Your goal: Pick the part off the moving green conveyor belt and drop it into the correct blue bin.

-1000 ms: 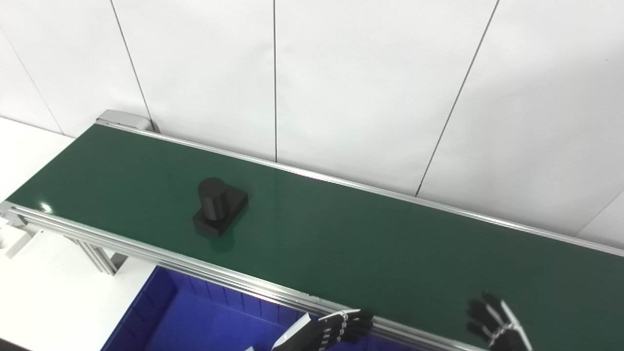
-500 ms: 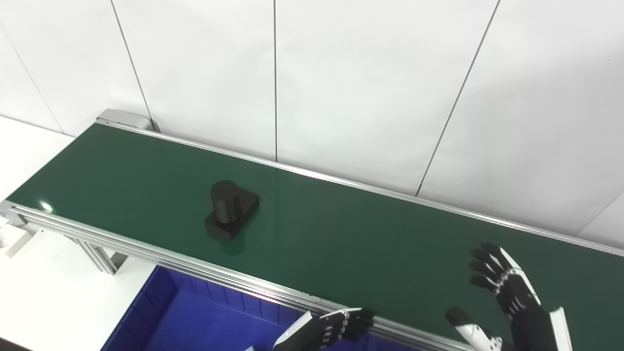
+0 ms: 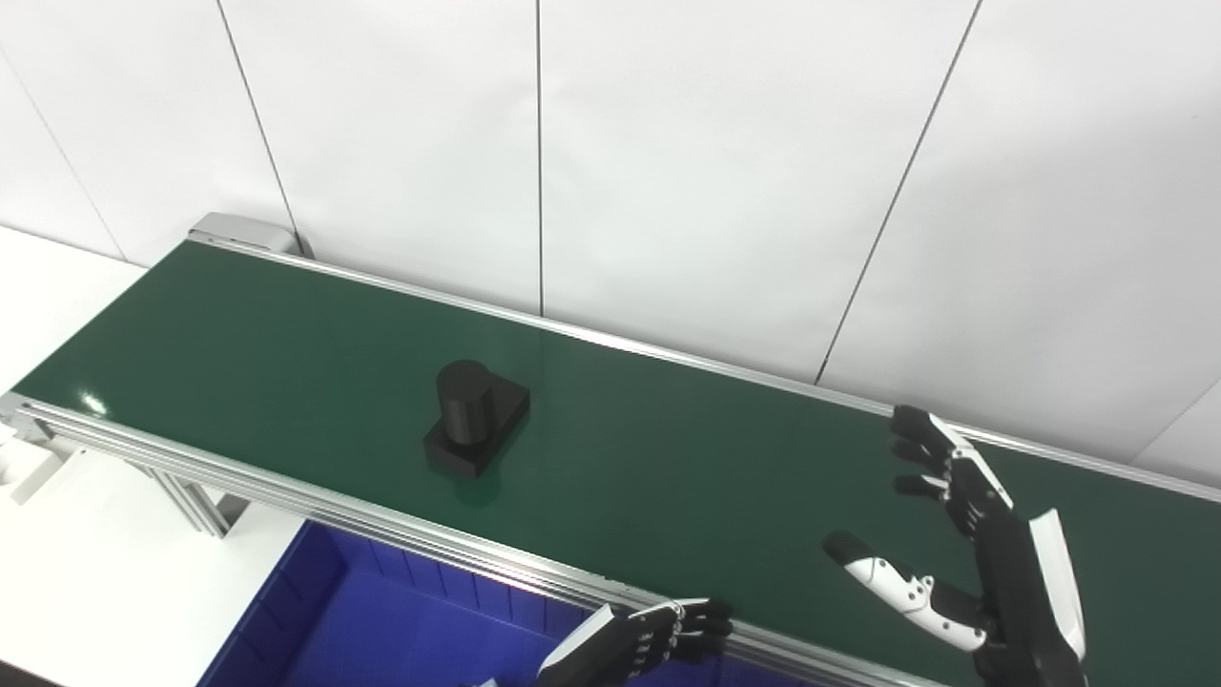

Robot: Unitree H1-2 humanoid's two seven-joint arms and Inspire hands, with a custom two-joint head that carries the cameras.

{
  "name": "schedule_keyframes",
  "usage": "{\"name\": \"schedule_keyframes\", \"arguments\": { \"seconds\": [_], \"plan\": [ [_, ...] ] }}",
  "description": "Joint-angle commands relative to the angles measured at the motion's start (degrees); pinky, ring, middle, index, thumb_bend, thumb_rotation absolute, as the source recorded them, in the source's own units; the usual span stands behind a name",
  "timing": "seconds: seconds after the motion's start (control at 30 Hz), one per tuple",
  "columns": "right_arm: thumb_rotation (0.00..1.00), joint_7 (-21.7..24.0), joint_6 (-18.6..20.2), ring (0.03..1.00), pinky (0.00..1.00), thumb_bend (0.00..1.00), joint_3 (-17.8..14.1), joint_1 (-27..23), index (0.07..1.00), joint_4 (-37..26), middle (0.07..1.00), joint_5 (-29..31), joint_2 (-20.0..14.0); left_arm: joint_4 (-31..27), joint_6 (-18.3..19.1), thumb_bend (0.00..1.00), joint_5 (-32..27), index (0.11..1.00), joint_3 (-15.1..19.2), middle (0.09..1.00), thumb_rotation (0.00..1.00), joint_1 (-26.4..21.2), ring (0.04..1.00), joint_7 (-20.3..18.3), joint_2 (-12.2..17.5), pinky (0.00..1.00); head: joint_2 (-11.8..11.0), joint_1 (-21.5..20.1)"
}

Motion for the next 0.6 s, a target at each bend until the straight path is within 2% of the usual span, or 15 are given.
{"name": "schedule_keyframes", "arguments": {
  "seconds": [0.0,0.27,0.5,0.57],
  "plan": [
    [0.28,0.2,0.7,0.819,0.69,0.63,0.3,-1.7,0.86,-0.7,0.845,0.2,0.0,-1.0,-1.9,1.0,-0.8,0.856,0.2,0.843,0.55,-1.1,0.857,-0.2,-0.4,0.84,0.0,0.0],
    [0.28,1.8,2.1,0.858,0.79,0.64,1.2,-5.1,0.886,1.4,0.873,0.5,-0.4,-1.0,-1.6,1.0,-2.2,0.86,0.4,0.848,0.54,-1.2,0.867,-0.9,-0.4,0.85,0.3,-1.2],
    [0.28,2.7,2.9,0.853,0.79,0.65,3.1,-8.6,0.885,4.4,0.877,-1.9,-0.8,-1.2,-1.5,1.0,-2.0,0.86,0.4,0.844,0.55,-1.4,0.867,-0.9,-0.3,0.85,0.3,-2.0],
    [0.33,2.7,3.2,0.843,0.76,0.66,3.7,-9.5,0.879,5.4,0.869,-3.1,-0.9,-1.3,-1.4,1.0,-2.1,0.861,0.5,0.846,0.55,-1.3,0.868,-0.9,-0.3,0.85,0.3,-2.1]
  ]
}}
